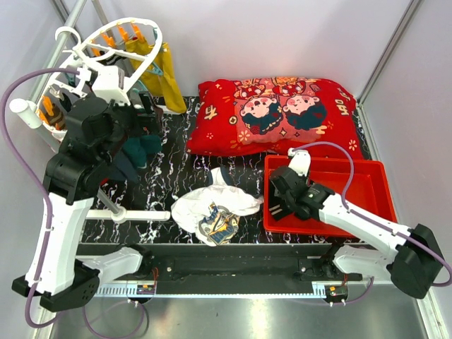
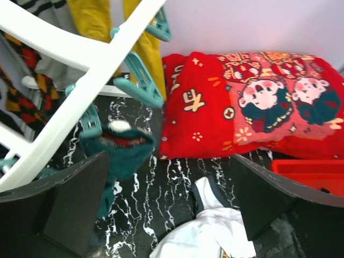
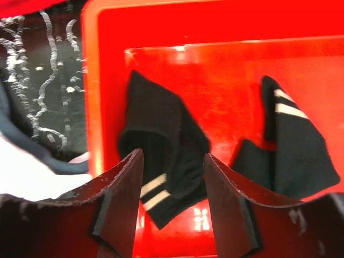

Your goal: Remove the socks clipped to the hanger

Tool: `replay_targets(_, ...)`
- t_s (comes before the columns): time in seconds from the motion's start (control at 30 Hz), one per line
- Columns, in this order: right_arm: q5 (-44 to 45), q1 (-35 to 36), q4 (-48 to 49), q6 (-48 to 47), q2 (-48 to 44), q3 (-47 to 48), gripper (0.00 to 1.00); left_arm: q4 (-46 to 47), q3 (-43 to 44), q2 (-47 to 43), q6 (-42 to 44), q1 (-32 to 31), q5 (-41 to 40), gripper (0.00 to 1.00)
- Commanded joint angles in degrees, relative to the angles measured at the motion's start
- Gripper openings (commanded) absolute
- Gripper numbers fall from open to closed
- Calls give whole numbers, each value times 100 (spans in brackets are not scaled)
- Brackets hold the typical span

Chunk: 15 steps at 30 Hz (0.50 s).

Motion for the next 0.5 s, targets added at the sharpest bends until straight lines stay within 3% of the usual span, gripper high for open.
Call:
replay_targets(0.0,-404,-23,557,-227,129,782,60,307,-139,-296,-58,-2,468,99)
replay_targets(0.17,-1832,-23,1848,-1105,183,1022,70,298,-227,-613,-119,-2,320,99)
replay_targets(0.3,-2952,-23,3937,-1686,331,881,72,298,-271,-833,-146,-2,284,99)
replay_targets(0.47,-4244,-23,5707,-2091,1183,1195,72,298,-376,-1114,-189,-2,293,99)
